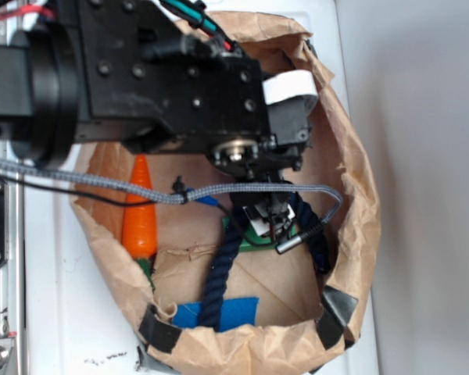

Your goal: Grab the green sponge.

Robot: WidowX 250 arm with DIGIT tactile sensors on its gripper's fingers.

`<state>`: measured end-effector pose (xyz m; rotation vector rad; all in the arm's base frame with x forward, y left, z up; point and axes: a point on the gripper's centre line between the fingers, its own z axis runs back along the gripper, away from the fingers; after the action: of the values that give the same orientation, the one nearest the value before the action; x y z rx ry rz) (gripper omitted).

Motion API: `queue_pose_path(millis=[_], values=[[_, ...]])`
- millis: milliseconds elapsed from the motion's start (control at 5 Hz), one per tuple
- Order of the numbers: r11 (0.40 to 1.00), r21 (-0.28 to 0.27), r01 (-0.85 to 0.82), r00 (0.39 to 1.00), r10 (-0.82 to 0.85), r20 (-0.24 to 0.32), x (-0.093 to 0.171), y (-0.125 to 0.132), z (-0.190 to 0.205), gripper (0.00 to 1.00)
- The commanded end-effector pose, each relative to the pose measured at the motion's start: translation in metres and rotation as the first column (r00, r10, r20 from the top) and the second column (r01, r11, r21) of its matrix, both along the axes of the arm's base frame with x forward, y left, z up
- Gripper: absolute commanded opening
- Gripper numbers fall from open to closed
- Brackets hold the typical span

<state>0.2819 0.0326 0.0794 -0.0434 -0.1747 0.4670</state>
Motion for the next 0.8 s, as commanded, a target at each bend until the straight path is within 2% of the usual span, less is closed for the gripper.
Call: queue_pose_path(millis=[0, 200, 400, 600], values=[[0.998, 0.033, -0.061, 0.996, 0.059, 0.065, -0.004, 0.018, 0.000, 1.00], [0.998, 0.023, -0.052, 0.997, 0.050, 0.055, -0.002, 0.012, -0.010, 1.00], [0.996, 0.040, -0.083, 0.995, 0.081, 0.065, 0.005, 0.009, -0.017, 1.00], [0.991, 0.078, -0.108, 0.990, 0.100, 0.098, 0.006, 0.011, -0.026, 1.00]])
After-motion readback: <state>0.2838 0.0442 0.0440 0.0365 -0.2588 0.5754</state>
